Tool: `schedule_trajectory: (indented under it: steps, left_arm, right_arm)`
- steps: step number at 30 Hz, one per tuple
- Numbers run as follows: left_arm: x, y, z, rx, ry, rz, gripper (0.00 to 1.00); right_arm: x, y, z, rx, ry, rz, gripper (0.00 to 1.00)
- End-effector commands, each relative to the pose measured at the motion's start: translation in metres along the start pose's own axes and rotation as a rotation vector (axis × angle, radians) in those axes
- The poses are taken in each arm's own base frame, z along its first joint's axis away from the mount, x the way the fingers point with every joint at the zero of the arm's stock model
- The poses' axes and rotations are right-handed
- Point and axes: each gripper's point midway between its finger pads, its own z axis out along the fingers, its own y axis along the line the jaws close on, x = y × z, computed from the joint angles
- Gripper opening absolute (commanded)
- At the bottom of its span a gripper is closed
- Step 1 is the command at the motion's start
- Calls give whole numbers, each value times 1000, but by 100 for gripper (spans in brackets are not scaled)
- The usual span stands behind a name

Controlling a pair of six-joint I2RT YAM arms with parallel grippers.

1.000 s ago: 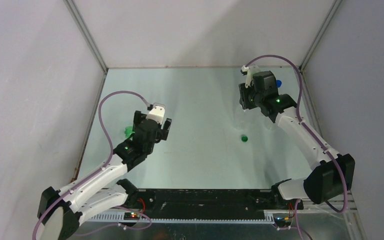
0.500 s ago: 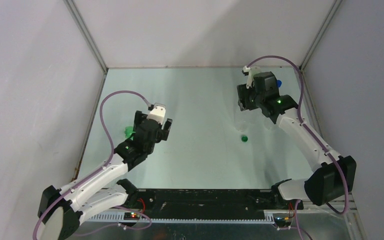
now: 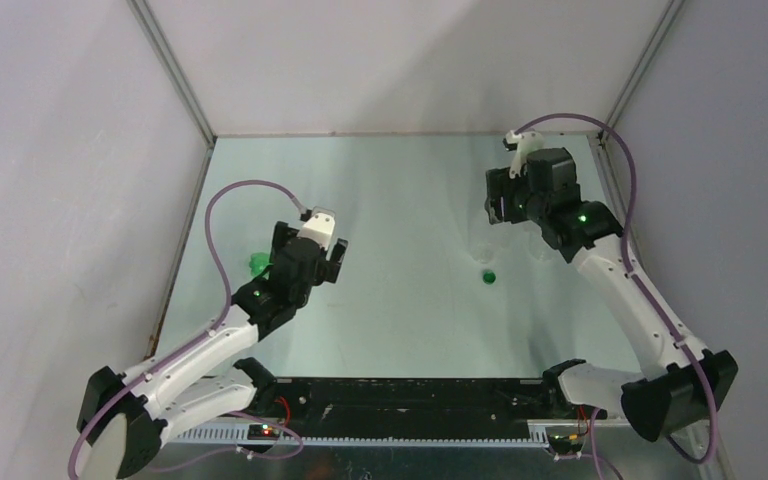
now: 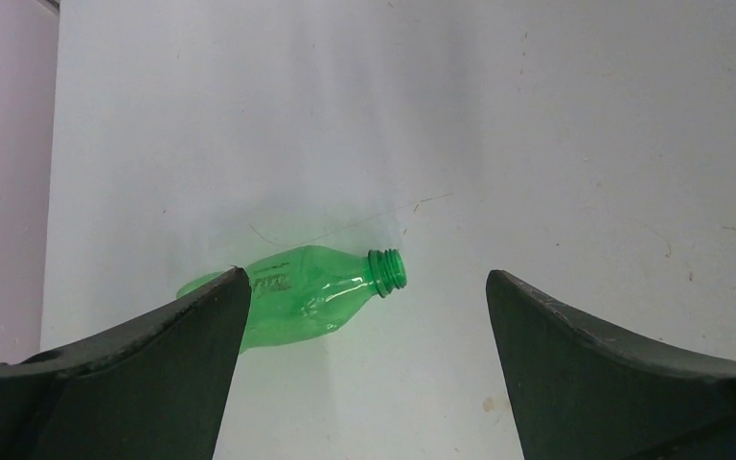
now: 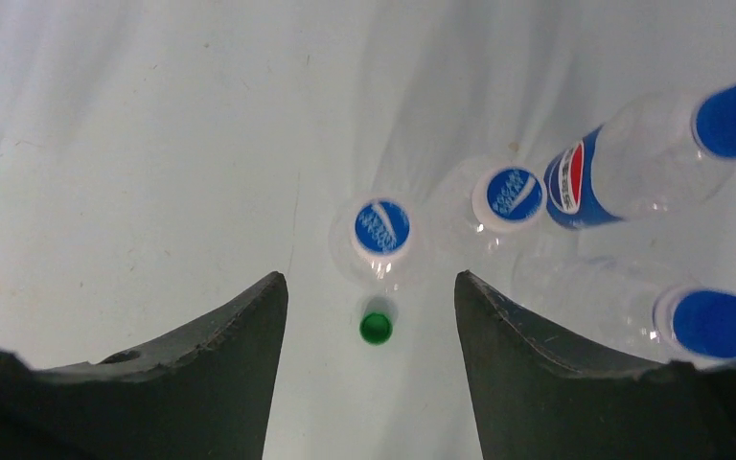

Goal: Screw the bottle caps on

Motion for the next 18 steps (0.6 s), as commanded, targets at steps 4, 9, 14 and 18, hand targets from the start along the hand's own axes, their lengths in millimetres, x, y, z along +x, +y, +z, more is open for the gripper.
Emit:
schedule_trajectory:
  steps: [4,9,14,18]
  left_arm:
    - [-25,-9,0,50,-43,-62,100]
    - [-32,-18,0,95,-34,-91,100]
    - [-40,-20,-3,112,-35,-102,100]
    - [-41,-20,-4,117,-38,-105,100]
  right_arm:
    - [31,-15,-36,111,31,190,64]
    - [74,-22,-44,176,36,360,59]
    - [121,-21,-27,210,54,523,56]
    - [155,-22,-4,245,51,661,48]
